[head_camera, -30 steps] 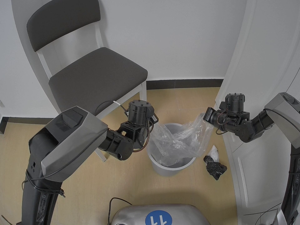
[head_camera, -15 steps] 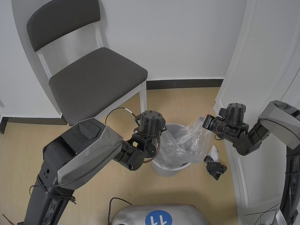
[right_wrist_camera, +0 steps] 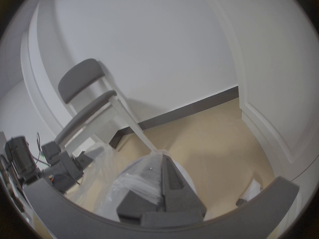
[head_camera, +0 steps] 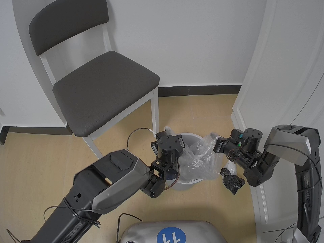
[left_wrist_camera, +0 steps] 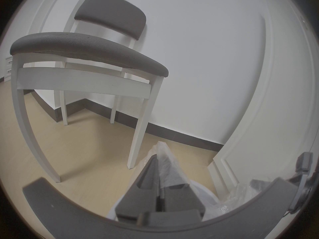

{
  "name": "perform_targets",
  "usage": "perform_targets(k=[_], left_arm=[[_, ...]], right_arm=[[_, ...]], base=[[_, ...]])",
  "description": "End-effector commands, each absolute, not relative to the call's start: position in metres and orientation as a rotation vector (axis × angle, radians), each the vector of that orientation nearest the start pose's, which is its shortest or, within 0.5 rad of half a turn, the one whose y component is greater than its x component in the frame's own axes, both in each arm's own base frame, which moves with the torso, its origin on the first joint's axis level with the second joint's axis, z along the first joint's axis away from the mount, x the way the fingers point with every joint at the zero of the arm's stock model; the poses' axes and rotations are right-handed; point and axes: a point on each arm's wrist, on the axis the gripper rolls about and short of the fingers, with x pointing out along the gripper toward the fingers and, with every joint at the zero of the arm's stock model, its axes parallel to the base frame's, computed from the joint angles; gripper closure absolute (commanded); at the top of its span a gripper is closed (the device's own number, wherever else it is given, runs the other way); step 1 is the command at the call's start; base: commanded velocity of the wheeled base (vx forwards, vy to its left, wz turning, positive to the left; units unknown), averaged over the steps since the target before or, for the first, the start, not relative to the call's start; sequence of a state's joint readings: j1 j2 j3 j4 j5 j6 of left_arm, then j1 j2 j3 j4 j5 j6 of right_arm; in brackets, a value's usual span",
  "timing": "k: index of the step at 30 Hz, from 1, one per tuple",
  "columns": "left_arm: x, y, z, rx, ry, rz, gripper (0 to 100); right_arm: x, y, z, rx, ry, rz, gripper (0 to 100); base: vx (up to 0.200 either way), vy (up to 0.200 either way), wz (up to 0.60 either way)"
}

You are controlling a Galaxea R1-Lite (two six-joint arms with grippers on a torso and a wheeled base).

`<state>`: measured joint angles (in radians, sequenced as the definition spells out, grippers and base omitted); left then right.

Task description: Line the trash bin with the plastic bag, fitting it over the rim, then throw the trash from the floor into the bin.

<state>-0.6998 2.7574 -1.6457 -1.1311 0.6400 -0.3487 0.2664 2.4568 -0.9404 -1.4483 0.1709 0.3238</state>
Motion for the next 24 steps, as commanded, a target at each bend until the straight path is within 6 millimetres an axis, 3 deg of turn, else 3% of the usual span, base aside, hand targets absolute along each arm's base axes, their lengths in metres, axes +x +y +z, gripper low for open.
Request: perform_targets(k=[1,6,13,24], left_arm=[[0.405,-0.331,-0.042,-0.314,-0.007,-0.063,100],[0.408,-0.335,-0.041,-0.311,-0.090,-0.074,100],[0.409,-0.345,-0.049,-0.261,-0.184,-0.065,100],[0.416,-0.347,-0.049,-0.248,-0.221,-0.059,100]], right_arm=[[0.401,0.117,-0.021,0.257,0.163,0.426,100],[0.399,0.122,-0.031,0.170,0.125,0.443,100],[0.400,0.130,0.005,0.111,0.015,0.400,100],[0.410,0.148,0.024,0.139,-0.085,0.349,100]], base=[[0.000,0.000,0.00],[0.000,0.000,0.00],[0.000,0.000,0.00],[0.000,0.000,0.00]])
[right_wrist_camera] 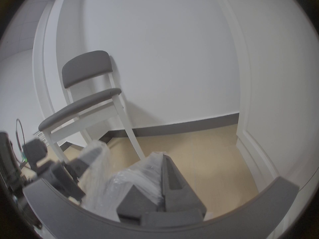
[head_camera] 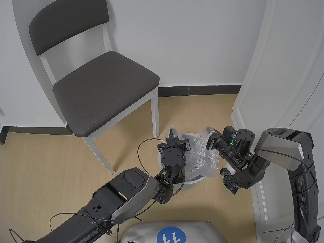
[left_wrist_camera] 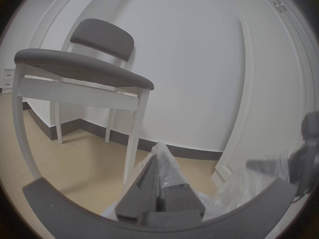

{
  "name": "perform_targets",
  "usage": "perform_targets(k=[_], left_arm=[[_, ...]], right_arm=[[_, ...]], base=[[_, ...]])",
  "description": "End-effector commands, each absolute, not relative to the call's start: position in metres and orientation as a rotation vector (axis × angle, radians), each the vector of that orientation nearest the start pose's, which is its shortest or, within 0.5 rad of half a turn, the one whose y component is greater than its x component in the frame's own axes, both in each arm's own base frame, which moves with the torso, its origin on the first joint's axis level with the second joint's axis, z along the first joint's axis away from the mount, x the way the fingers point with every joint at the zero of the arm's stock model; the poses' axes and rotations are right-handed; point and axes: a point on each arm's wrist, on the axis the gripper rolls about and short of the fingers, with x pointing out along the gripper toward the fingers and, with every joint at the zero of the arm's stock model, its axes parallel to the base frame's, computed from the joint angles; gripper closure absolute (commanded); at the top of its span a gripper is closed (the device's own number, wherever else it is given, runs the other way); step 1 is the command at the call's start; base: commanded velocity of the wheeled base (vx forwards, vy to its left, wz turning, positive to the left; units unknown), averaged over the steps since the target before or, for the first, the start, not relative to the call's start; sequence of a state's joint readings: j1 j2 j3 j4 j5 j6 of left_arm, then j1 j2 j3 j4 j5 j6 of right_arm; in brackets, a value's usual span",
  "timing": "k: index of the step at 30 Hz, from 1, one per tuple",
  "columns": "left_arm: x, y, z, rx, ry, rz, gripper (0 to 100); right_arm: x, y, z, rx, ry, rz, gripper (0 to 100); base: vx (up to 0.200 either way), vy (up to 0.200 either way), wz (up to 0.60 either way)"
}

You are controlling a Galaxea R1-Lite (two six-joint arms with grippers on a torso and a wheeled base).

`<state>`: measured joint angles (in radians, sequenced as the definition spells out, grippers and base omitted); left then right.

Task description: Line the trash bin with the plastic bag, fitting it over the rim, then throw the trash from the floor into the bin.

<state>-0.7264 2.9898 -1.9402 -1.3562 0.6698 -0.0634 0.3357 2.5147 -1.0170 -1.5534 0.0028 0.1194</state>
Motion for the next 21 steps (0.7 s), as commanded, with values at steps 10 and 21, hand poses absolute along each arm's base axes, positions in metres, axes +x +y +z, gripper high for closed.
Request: perform_targets(k=[10,21], left_arm=[[0.420,-0.345,-0.056,-0.239,-0.170,-0.051,100],[0.420,-0.345,-0.063,-0.235,-0.112,-0.045,100]], right_arm=[[0.392,0.148,0.057,0.141,-0.114,0.365,100],[0.391,0.139,0.048,0.124,-0.083,0.347,100]], base=[[0.000,0.000,0.00],[0.000,0.000,0.00]])
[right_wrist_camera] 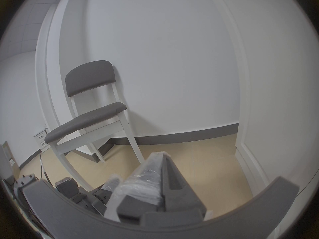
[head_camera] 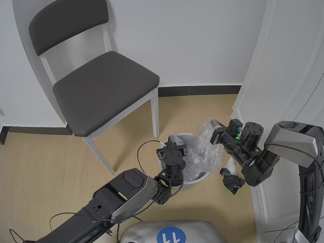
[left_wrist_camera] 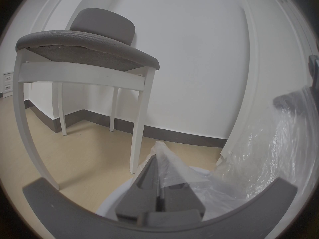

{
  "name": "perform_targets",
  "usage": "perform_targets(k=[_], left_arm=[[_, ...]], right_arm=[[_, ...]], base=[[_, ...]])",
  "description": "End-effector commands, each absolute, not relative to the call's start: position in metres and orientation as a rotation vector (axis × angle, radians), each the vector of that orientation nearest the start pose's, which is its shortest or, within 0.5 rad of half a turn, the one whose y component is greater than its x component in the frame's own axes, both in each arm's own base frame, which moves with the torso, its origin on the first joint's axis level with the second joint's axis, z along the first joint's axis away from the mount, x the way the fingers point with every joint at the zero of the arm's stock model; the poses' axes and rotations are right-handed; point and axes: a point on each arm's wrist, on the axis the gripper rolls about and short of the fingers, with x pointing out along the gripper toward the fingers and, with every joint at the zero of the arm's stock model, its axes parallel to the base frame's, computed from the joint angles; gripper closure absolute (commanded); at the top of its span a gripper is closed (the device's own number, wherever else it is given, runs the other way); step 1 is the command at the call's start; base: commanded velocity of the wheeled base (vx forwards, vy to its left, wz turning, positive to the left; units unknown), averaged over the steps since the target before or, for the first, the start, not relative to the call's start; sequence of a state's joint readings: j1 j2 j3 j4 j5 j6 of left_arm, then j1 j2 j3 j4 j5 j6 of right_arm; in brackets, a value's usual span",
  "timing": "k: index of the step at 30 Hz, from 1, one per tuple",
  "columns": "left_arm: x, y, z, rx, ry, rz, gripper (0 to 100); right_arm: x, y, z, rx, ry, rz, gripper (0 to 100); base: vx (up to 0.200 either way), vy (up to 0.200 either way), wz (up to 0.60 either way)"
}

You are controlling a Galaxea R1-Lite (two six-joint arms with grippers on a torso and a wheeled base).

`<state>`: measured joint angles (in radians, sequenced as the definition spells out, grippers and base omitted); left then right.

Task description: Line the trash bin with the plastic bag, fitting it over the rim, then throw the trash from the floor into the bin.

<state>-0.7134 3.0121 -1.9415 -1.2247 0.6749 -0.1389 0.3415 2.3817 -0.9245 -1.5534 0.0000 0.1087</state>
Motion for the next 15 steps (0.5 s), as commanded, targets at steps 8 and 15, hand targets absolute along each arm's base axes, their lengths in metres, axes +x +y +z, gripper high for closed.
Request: perform_targets(k=[8,15], left_arm=[[0.421,-0.345,-0.069,-0.196,-0.076,-0.008,100],[0.424,-0.344,-0.065,-0.156,-0.092,-0.002,100]], right_arm=[[0.426,0.148,-0.001,0.114,-0.080,0.331,100],[0.448,0.141,0.021,0.141,-0.201,0.235,100]], base=[[0.000,0.000,0.00],[0.000,0.000,0.00]])
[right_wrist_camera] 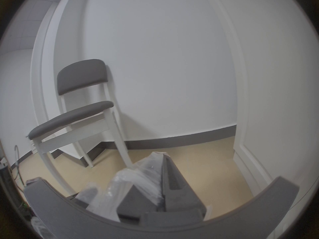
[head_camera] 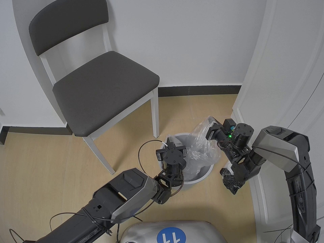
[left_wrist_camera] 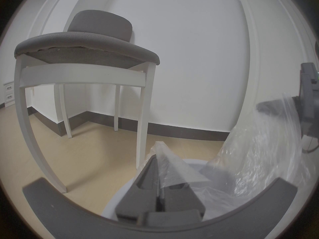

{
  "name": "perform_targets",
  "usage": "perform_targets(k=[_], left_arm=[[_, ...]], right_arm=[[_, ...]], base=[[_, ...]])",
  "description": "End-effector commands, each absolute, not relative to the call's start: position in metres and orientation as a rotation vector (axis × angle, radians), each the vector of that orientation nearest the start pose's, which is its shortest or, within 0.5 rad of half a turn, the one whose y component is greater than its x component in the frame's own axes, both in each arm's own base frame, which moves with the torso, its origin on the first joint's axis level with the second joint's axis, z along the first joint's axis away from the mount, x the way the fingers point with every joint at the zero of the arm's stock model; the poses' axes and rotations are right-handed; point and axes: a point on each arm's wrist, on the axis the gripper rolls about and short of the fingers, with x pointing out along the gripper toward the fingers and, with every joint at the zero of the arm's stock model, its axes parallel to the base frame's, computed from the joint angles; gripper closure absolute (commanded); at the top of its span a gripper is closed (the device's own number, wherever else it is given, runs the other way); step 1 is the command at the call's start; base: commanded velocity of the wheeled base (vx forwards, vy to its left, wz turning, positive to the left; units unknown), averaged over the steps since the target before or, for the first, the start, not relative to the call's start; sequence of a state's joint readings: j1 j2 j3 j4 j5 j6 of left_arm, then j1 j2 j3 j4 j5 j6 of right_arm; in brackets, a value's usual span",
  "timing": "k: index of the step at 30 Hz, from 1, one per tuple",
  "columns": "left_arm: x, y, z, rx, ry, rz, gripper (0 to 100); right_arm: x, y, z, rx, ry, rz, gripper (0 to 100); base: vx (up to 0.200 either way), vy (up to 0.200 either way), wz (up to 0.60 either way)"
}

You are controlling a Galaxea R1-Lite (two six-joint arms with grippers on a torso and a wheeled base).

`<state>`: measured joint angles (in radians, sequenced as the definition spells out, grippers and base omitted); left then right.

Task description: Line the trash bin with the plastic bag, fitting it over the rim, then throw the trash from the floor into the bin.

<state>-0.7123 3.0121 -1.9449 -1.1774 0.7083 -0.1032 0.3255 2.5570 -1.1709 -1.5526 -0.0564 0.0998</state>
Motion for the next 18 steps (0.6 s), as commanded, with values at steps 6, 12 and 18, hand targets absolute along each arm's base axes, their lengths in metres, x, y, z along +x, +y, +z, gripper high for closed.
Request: perform_targets(k=[6,12,18], left_arm=[[0.432,-0.338,-0.068,-0.014,-0.104,0.007,100],[0.435,-0.336,-0.075,0.056,-0.042,0.005,100],[0.436,-0.334,-0.080,0.075,-0.007,0.014,100]], right_arm=[[0.452,0.141,0.036,0.156,-0.257,0.191,100],[0.452,0.146,0.020,0.149,-0.224,0.201,100],[0.449,0.152,-0.006,0.110,-0.166,0.216,100]], base=[[0.000,0.000,0.00],[0.000,0.000,0.00],[0.000,0.000,0.00]])
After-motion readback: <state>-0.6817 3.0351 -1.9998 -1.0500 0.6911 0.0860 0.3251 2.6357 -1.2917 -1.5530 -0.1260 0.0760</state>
